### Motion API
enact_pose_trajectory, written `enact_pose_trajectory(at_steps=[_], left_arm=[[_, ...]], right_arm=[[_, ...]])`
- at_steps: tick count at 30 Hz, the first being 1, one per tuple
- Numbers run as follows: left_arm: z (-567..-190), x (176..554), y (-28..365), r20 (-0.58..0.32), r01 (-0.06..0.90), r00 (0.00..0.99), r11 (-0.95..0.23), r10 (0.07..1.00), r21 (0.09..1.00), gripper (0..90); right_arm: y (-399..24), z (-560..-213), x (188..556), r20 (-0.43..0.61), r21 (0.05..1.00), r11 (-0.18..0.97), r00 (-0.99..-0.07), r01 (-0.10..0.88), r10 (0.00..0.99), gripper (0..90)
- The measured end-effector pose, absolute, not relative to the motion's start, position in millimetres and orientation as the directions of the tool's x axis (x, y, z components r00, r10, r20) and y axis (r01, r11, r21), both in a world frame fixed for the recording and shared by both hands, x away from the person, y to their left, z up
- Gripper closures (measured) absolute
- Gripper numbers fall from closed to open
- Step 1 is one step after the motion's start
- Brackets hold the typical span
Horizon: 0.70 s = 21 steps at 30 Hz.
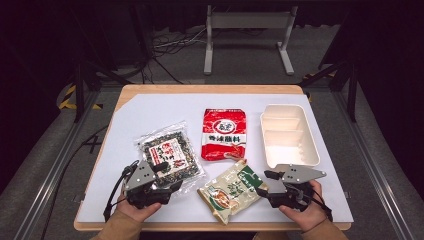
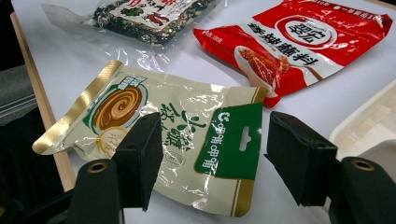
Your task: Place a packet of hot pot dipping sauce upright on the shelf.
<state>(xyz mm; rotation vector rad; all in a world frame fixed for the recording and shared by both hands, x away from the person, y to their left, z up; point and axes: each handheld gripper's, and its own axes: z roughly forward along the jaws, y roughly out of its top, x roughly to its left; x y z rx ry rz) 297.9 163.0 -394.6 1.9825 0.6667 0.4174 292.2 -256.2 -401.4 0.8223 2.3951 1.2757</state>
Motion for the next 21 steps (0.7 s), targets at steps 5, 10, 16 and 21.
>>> enact_pose_trajectory(at_steps=[5,10,16,21], left_arm=[[-395,297,162,0.011,0.283,0.793,-0.384,0.610,0.879,27.6],[-395,298,162,0.012,0.283,0.794,-0.386,0.608,0.878,27.6],[-396,298,162,0.015,0.282,0.794,-0.390,0.607,0.877,27.6],[-396,298,163,0.011,0.287,0.792,-0.388,0.610,0.876,27.6]], right_arm=[[-255,-405,295,0.018,0.814,0.447,-0.785,0.371,0.619,35.2],[-254,-408,298,0.040,0.796,0.450,-0.777,0.405,0.628,34.0],[-253,-415,302,0.068,0.764,0.461,-0.766,0.452,0.639,33.2],[-253,-422,307,0.095,0.728,0.464,-0.745,0.505,0.661,32.3]])
